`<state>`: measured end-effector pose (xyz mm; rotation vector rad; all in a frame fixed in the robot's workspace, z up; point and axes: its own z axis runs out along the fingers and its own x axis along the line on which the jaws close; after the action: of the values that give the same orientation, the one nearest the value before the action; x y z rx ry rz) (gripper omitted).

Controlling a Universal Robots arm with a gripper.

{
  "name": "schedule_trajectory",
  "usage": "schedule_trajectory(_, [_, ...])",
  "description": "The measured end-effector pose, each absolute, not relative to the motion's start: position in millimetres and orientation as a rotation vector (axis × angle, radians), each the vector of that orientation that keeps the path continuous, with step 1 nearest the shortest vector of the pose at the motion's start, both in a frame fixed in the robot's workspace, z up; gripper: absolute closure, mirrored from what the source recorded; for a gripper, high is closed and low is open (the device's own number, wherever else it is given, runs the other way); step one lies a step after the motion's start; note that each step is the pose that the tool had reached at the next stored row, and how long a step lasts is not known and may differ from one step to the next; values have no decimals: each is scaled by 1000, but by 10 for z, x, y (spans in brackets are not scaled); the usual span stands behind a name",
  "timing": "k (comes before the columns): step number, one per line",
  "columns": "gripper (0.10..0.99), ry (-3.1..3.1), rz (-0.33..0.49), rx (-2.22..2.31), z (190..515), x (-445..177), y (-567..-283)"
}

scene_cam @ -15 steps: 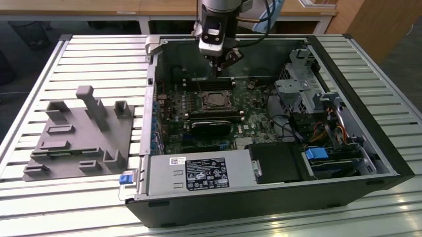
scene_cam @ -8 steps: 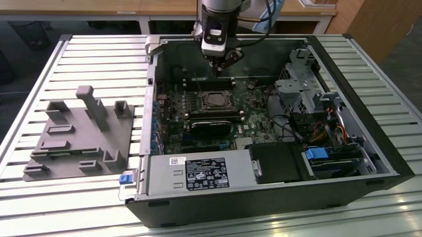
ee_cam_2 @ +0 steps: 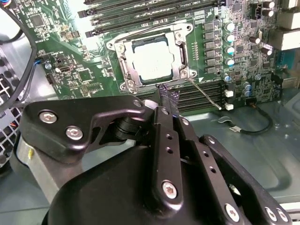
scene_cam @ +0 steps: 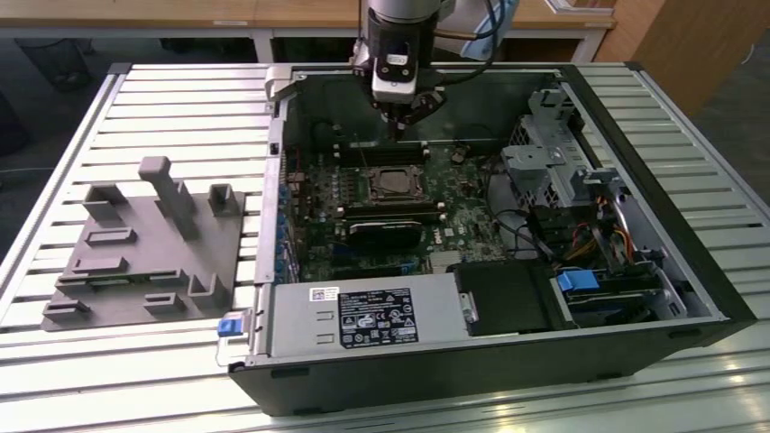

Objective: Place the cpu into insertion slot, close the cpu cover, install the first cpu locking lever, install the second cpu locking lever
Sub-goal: 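Install the first cpu locking lever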

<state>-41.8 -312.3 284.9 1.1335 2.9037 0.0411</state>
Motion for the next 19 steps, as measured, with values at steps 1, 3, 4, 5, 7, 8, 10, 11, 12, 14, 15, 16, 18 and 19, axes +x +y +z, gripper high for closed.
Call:
schedule_trajectory(1, [980,2907,41,1126,2849,-418,-3124])
schedule_trajectory(3, [980,2912,41,1111,2848,-418,-3123])
schedule_trajectory(4, [980,2915,42,1104,2849,-418,-3124])
schedule_trajectory(5, [980,2918,42,1096,2848,-418,-3124])
schedule_trajectory(7, [980,2924,42,1081,2849,-418,-3124])
schedule_trajectory(8, [980,2927,42,1072,2849,-418,-3124])
schedule_trajectory(10, [980,2933,42,1056,2849,-418,-3124])
schedule_trajectory(11, [980,2937,42,1047,2849,-418,-3124])
schedule_trajectory(12, [980,2940,42,1040,2849,-418,-3124])
schedule_trajectory(14, [980,2945,43,1024,2849,-418,-3124])
schedule_trajectory(15, [980,2948,42,1016,2849,-418,-3124])
schedule_trajectory(16, [980,2951,43,1008,2849,-418,-3124])
schedule_trajectory(18, [980,2956,43,993,2849,-418,-3124])
schedule_trajectory(19, [980,2959,43,985,2849,-418,-3124])
